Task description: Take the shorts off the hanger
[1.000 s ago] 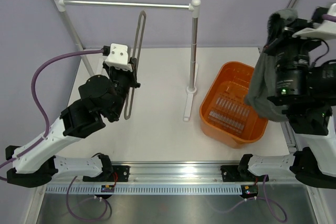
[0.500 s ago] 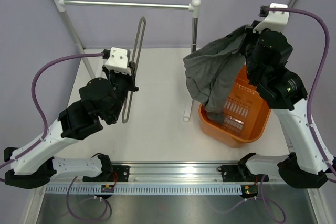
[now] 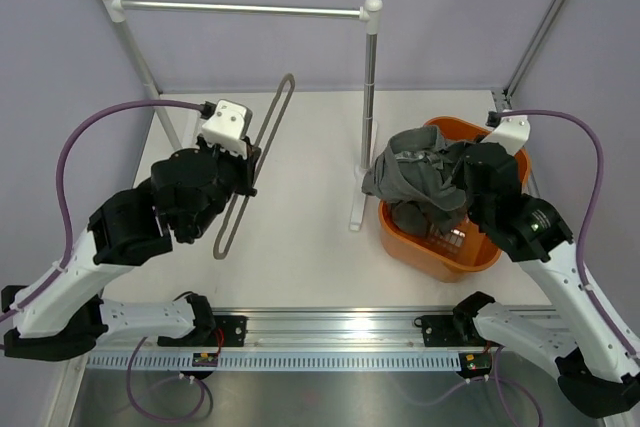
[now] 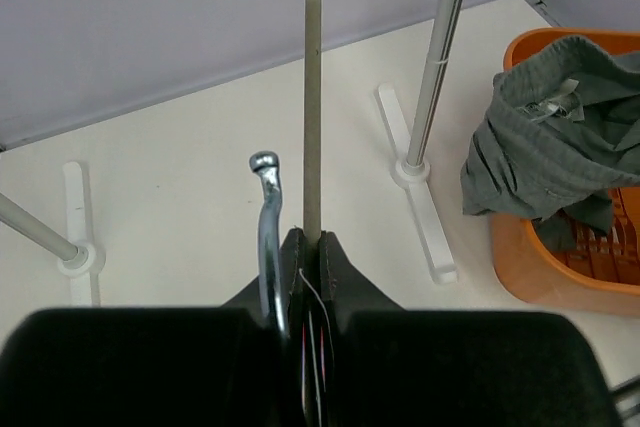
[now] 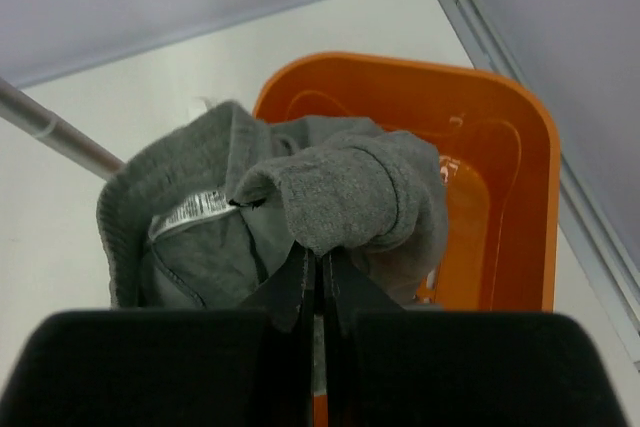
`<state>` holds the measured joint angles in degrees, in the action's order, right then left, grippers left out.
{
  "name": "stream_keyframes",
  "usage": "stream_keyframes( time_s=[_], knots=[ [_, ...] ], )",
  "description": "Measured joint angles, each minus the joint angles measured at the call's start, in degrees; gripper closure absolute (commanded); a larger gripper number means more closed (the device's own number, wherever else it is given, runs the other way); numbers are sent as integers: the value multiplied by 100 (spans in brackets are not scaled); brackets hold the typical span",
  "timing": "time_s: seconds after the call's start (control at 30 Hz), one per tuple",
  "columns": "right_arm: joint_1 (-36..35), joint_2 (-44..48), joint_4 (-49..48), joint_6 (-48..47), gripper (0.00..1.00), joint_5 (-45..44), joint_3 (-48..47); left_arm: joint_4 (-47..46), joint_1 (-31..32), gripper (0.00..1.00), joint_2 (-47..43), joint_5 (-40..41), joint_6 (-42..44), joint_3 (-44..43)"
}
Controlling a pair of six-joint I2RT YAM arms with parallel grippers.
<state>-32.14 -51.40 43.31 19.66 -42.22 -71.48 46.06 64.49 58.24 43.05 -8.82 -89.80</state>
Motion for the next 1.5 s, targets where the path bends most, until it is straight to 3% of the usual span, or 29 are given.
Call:
stream_keyframes(
  time_s=[0.17, 0.4, 0.53, 0.67, 0.77, 1.13, 1.5],
  knots=[
    [4, -105, 157, 352, 92, 157, 592, 520, -815, 100, 234, -992, -190, -332],
    [7, -151, 291, 654, 64, 439, 811, 885, -2573, 100, 946, -2986, -122, -984],
    [7, -107, 293, 673, 48, 625, 820, 1008, -2894, 100, 1537, -3762, 48, -1891],
    [7, -83, 293, 636, 26, 896, 820, 1075, -3200, 100, 2046, -4406, 184, -2629],
    [7, -11, 291, 603, 18, 1095, 820, 1121, -3493, 100, 2382, -4756, 245, -3014],
    [9, 415, 138, 431, 14, 1593, 817, 1163, -4179, 100, 3128, -5735, 573, -3637],
    [11, 413, -236, 96, 14, 1950, 817, 951, -4516, 100, 3329, -6627, 1040, -3735]
  ],
)
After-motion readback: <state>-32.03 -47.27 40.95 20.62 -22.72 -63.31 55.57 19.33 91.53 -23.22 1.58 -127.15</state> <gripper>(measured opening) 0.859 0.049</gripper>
